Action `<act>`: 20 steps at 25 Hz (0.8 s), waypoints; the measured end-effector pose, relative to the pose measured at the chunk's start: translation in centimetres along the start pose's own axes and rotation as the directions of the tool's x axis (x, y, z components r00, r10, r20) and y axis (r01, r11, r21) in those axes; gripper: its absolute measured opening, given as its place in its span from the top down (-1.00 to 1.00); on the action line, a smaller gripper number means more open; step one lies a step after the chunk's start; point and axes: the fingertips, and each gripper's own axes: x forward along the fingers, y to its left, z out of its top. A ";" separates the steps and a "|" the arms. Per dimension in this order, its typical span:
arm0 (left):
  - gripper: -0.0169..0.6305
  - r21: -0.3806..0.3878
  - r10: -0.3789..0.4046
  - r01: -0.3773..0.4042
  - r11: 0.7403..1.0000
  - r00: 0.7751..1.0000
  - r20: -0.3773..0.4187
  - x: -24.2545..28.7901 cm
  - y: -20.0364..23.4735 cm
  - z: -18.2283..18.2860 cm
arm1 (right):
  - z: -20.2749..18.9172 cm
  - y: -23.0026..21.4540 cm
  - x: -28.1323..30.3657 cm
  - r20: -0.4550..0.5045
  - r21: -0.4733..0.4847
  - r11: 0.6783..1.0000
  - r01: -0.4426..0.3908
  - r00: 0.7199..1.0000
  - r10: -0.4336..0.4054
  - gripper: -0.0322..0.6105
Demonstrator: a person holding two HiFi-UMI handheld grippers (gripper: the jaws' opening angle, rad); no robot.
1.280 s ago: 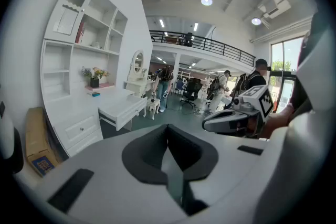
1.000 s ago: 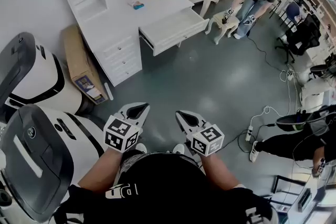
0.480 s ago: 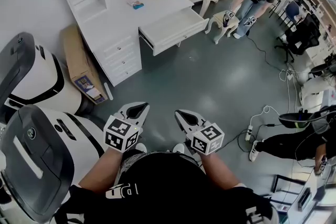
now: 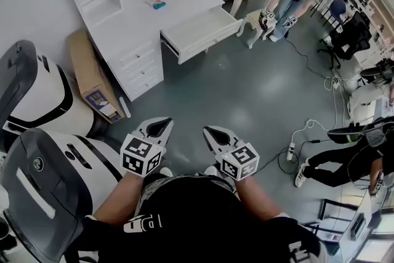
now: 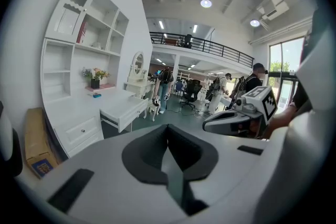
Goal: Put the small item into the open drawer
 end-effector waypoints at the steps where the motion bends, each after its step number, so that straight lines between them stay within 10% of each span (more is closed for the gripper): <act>1: 0.90 -0.001 -0.001 0.001 1.000 1.000 0.003 -0.2 0.4 0.1 | 0.1 0.2 0.3 0.002 0.002 1.000 0.005 1.000 -0.005 0.87; 20: 0.90 -0.034 0.049 -0.051 0.998 0.998 -0.045 6.4 5.5 1.0 | 2.9 -7.7 6.1 0.005 0.030 1.000 -0.010 1.000 0.009 0.87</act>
